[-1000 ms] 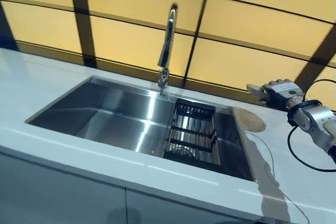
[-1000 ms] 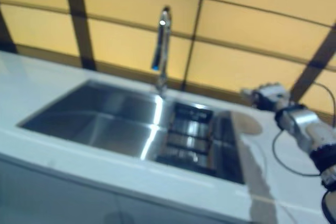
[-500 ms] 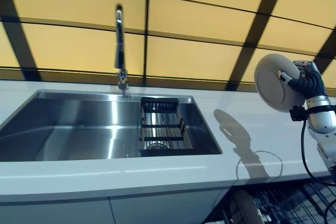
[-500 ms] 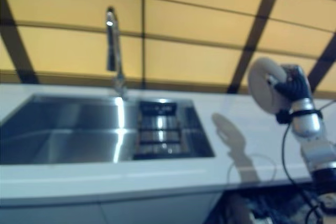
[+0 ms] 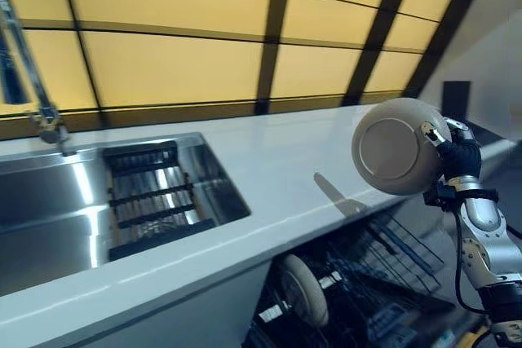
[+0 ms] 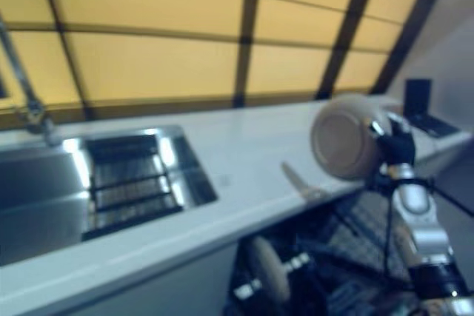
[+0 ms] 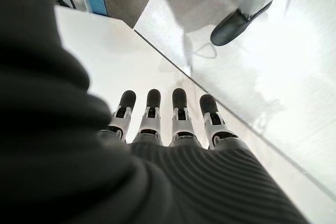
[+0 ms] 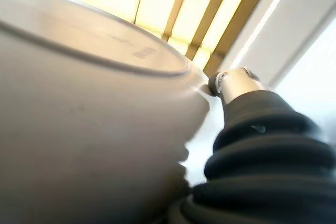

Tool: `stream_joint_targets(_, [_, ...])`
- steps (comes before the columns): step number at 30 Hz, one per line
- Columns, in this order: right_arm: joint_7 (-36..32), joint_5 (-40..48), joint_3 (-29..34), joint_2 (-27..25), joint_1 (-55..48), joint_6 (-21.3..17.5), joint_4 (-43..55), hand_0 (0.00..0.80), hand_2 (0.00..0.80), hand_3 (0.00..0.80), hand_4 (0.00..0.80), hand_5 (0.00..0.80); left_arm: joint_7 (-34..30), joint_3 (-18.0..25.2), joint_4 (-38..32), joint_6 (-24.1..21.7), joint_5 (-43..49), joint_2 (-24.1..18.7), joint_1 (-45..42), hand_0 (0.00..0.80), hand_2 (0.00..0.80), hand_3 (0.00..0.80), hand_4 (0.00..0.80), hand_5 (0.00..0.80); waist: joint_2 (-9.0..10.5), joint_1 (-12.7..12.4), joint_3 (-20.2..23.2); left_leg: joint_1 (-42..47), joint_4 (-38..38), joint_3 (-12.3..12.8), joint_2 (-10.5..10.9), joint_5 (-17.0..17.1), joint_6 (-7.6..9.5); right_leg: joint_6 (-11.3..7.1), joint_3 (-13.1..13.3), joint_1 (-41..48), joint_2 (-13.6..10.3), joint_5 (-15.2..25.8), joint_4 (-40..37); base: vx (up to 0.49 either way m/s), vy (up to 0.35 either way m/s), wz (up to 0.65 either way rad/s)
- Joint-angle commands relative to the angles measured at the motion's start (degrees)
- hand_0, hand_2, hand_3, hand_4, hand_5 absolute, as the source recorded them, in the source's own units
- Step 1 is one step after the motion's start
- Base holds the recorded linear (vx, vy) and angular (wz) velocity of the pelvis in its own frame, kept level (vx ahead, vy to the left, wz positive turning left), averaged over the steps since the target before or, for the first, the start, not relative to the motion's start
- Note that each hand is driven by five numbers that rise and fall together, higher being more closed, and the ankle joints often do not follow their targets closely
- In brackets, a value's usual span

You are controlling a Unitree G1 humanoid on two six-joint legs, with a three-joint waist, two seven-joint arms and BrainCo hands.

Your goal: Take plates into dishwasher

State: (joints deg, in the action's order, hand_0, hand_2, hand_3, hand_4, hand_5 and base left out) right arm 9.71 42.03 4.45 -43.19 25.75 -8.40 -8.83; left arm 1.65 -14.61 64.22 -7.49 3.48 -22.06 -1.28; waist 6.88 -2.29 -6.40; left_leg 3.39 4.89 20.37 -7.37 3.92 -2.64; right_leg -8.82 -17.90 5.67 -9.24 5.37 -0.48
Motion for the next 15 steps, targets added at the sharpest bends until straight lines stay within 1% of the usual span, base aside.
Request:
stream_joint_targets(1, [-0.7, 7.2, 6.7, 1.8, -0.7, -1.6, 2.8, 0.800, 0.800, 0.800, 0.800, 0.800, 0.6, 0.3, 1.8, -0.6, 0.3, -2.1, 1.1, 0.000, 0.000, 0.000, 0.000, 0.000, 2.35, 0.7, 3.3, -1.1, 0.0, -1.0, 3.3, -5.6, 4.33, -2.80, 2.1, -0.8, -5.1, 4.5, 2.6, -0.133, -0.284, -0.38])
stream_joint_targets(4, [-1.3, 9.8, 7.4, 2.4, -2.7, -2.1, 3.7, 0.800, 0.800, 0.800, 0.800, 0.800, 1.4, 1.3, 2.3, -0.5, 0.2, -2.2, 1.5, 0.000, 0.000, 0.000, 0.000, 0.000, 2.57, 1.5, 3.2, -1.2, -0.1, 0.7, 1.9, -4.6, 3.32, -2.22, 1.0, -1.3, -3.5, 2.7, 1.7, -0.166, -0.285, -0.44])
stream_joint_targets(6, [-1.3, 9.6, 7.9, 2.5, -3.2, -2.0, 4.0, 0.800, 0.800, 0.800, 0.800, 0.800, 1.6, 1.5, 2.6, -0.7, 0.0, -2.2, 1.7, 0.000, 0.000, 0.000, 0.000, 0.000, 2.43, 1.8, 3.2, -1.2, -0.1, 0.9, 1.3, -4.2, 2.87, -1.92, 0.9, -1.4, -2.7, 1.7, 1.3, -0.104, -0.214, -0.58])
stream_joint_targets(7, [-1.2, 9.6, 8.1, 2.4, -3.5, -2.0, 4.1, 0.800, 0.800, 0.800, 0.800, 0.800, 1.7, 1.7, 2.8, -0.9, -0.1, -2.0, 1.8, 0.000, 0.000, 0.000, 0.000, 0.000, 2.28, 2.0, 3.3, -1.2, 0.0, 0.8, 0.9, -3.8, 2.46, -1.59, 0.9, -1.2, -1.9, 0.5, 0.8, -0.111, -0.261, -0.29])
stream_joint_targets(9, [-0.7, 9.0, 8.8, 2.4, -5.0, -2.2, 4.6, 0.800, 0.800, 0.800, 0.800, 0.800, 2.0, 2.2, 3.3, -1.4, -1.2, -1.0, 1.9, 0.000, 0.000, 0.000, 0.000, 0.000, 1.61, 2.7, 3.4, -1.2, 0.1, 0.2, 0.1, -2.9, 1.52, -0.97, 1.5, -0.6, -0.5, -1.9, -0.3, -0.135, -0.308, -0.13])
stream_joint_targets(11, [0.1, 7.2, 9.2, 2.7, -6.1, -2.8, 4.6, 0.800, 0.800, 0.800, 0.800, 0.800, 2.0, 2.6, 3.5, -2.1, -1.3, -0.2, 1.8, 0.000, 0.000, 0.000, 0.000, 0.000, 1.13, 3.1, 3.5, -1.2, 0.1, -0.2, -0.3, -2.4, 0.87, -0.59, 1.8, -0.4, 0.2, -3.0, -0.8, -0.096, -0.181, -0.02])
stream_joint_targets(12, [0.1, 7.1, 9.2, 2.8, -6.1, -2.8, 4.7, 0.800, 0.800, 0.800, 0.800, 0.800, 2.0, 2.6, 3.5, -2.1, -1.3, -0.2, 1.8, 0.000, 0.000, 0.000, 0.000, 0.000, 1.12, 3.1, 3.5, -1.2, 0.1, -0.3, -0.3, -2.4, 0.86, -0.58, 1.8, -0.4, 0.2, -3.0, -0.8, -0.127, -0.182, 0.02])
stream_joint_targets(13, [0.7, 5.9, 9.4, 3.2, -7.1, -3.1, 4.7, 0.800, 0.800, 0.800, 0.800, 0.800, 1.9, 2.3, 3.7, -2.9, -0.6, 0.7, 1.7, 0.000, 0.000, 0.000, 0.000, 0.000, 0.66, 3.5, 3.4, -1.4, 0.1, -0.5, -0.5, -1.9, 0.37, -0.11, 2.2, -0.2, 0.5, -3.4, -1.2, -0.120, -0.157, 0.08])
stream_joint_targets(15, [0.8, 4.6, 9.5, 3.5, -8.1, -3.4, 4.7, 0.800, 0.800, 0.800, 0.800, 0.800, 2.0, 2.0, 4.0, -3.4, -0.1, 1.5, 1.6, 0.000, 0.000, 0.000, 0.000, 0.000, 0.25, 3.8, 3.3, -1.7, 0.1, -0.6, -0.8, -1.5, -0.02, 0.26, 2.5, -0.1, 0.8, -3.6, -1.5, -0.110, -0.141, 0.14])
